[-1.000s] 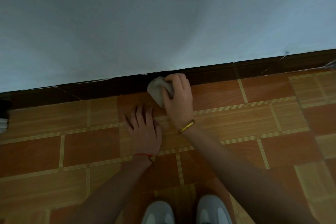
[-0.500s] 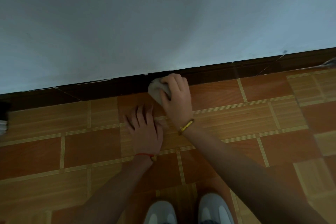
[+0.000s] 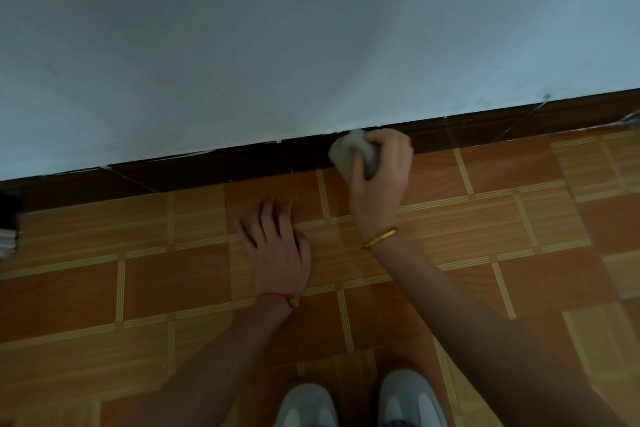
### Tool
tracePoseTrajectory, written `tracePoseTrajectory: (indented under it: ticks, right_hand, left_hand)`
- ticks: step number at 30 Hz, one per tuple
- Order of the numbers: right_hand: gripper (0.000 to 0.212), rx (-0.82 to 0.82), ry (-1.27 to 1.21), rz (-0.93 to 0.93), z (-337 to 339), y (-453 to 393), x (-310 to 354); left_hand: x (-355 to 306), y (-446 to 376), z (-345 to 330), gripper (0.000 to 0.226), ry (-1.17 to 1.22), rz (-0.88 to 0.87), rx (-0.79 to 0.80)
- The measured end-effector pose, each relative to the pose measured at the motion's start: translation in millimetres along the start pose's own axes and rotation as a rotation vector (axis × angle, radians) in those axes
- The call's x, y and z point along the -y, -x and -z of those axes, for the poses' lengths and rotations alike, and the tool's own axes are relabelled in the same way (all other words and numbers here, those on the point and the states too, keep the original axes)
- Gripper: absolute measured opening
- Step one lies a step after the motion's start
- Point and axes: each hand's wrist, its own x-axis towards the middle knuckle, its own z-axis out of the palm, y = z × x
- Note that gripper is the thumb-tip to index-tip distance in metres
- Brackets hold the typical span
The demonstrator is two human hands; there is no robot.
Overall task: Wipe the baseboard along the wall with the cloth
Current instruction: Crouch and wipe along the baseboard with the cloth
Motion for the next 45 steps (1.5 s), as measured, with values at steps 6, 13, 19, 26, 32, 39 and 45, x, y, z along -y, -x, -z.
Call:
tracePoseTrajectory:
  ticks: [6,13,19,26,32,39,45]
  right_hand:
    - [0.021,0.165,-0.008,0.149,-7.2,1.9,8.8]
    - [0.017,-0.176,0.020,-0.181,32.6,-22.6,-36.3]
    - [0.022,-0.032,0.009,-0.054,12.0,-8.4,-16.5]
    - [0.019,0.097,-0.026,0.057,4.7,-2.6,-17.2]
    - [0.021,-0.149,0.067,-0.330,32.3,-21.1,-65.9]
    - [0.026,0.076,0.107,-0.228,8.6,1.9,-55.2]
    - [0.027,0.393,0.159,0.012,-15.7,23.6,-48.4]
  left_hand:
    - [1.2,0.5,-1.2,0.053,0.010,-0.010,-0.022]
    - [-0.3,-0.2,-0.2,0.052,0.009,0.002,-0.008]
    - [-1.4,0.2,0.6,0.053,0.002,0.004,0.003]
    - [0.1,0.0,-0.7,0.053,0.021,-0.004,-0.016]
    - [0.0,-0.1,-0.1,0.053,0.025,0.006,0.009]
    - [-1.7,0.0,0.6,0.054,0.018,0.011,0.021]
    - [0.3,0.4,-1.4,0.054,0.012,-0.004,-0.008]
